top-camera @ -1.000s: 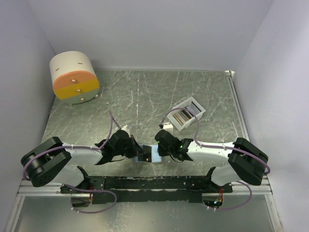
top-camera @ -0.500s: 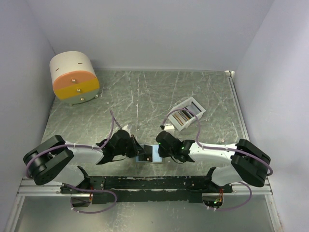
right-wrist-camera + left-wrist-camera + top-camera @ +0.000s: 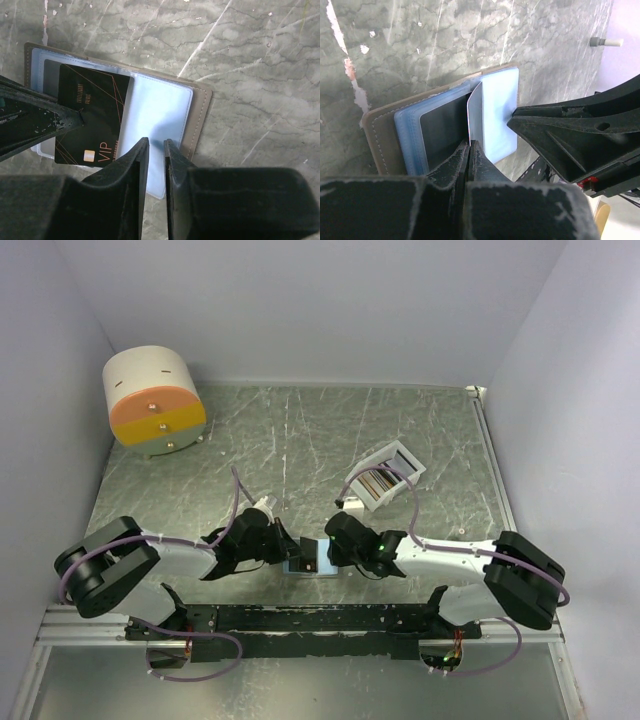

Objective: Put the credit cards into the card holder
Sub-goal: Insert the credit card into the card holder.

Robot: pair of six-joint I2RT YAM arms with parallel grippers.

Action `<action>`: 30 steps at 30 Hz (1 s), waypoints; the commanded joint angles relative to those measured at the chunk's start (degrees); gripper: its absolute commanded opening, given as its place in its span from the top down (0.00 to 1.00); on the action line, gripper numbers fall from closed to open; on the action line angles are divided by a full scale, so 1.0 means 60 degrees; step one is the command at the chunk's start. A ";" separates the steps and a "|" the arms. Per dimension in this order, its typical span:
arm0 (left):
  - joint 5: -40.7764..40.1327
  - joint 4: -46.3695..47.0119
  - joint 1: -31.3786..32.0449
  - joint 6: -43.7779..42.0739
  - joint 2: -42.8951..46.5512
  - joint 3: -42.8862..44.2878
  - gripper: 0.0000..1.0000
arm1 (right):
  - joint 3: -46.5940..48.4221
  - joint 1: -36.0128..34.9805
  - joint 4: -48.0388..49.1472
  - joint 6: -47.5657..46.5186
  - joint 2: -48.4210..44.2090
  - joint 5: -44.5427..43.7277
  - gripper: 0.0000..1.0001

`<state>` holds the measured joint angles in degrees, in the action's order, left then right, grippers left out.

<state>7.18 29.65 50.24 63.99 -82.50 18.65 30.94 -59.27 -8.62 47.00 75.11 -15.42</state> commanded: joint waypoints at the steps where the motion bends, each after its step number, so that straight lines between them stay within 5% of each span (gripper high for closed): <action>1: -0.0227 -0.0065 -0.0006 -0.0633 -0.0273 -0.0146 0.93 | 0.0094 -0.0041 -0.0353 0.0237 -0.0394 -0.0172 0.78; 11: 0.0150 0.0158 0.0017 -0.0552 -0.0540 -0.0124 0.93 | -0.0036 -0.0035 -0.0796 0.0426 -0.0649 -0.0970 0.68; 30: 0.0220 0.0276 0.0345 -0.0218 -0.0737 0.0069 0.93 | -0.0789 -0.0036 -0.0151 0.0911 -0.0437 -0.0726 0.76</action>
<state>8.82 35.00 50.87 63.44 -85.82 18.55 28.08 -59.24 -10.48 50.94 72.44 -20.05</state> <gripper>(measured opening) 0.075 0.253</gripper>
